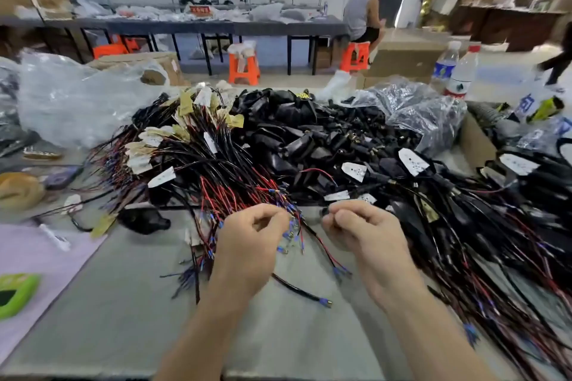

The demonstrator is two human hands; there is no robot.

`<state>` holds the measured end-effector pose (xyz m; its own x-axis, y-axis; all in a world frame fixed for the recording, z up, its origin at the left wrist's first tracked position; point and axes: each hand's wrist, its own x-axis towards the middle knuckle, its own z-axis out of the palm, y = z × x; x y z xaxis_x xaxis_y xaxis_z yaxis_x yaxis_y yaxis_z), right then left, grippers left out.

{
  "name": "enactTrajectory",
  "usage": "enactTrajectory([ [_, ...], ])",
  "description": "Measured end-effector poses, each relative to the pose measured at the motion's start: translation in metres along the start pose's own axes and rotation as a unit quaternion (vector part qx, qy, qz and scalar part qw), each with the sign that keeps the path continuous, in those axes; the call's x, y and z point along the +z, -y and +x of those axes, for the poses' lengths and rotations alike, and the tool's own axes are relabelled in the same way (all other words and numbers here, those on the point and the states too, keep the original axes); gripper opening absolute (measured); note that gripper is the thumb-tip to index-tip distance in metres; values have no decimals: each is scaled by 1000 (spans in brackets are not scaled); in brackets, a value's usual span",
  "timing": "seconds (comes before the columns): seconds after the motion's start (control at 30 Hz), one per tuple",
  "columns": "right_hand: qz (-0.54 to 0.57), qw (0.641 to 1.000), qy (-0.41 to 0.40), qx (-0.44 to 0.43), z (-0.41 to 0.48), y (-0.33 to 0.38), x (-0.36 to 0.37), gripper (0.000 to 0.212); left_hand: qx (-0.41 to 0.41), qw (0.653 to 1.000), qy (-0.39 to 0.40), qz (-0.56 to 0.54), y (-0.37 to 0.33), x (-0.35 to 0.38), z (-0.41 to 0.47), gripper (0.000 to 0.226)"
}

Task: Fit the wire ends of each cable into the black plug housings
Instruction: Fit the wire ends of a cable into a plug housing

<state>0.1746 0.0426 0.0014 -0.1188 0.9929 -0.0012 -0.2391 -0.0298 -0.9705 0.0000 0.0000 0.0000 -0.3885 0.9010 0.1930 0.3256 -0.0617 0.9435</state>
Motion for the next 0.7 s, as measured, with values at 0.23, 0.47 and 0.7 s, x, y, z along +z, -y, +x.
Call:
enactTrajectory([
  [0.23,-141,987,21,-78,68,-27,54,38,103,971,-112,185,14,18,71,29],
  [0.47,-278,950,68,-124,87,-52,81,43,84,908,-246,330,40,-10,140,55],
  [0.7,-368,915,79,-145,88,-58,70,47,144,953,-173,204,60,-25,129,51],
])
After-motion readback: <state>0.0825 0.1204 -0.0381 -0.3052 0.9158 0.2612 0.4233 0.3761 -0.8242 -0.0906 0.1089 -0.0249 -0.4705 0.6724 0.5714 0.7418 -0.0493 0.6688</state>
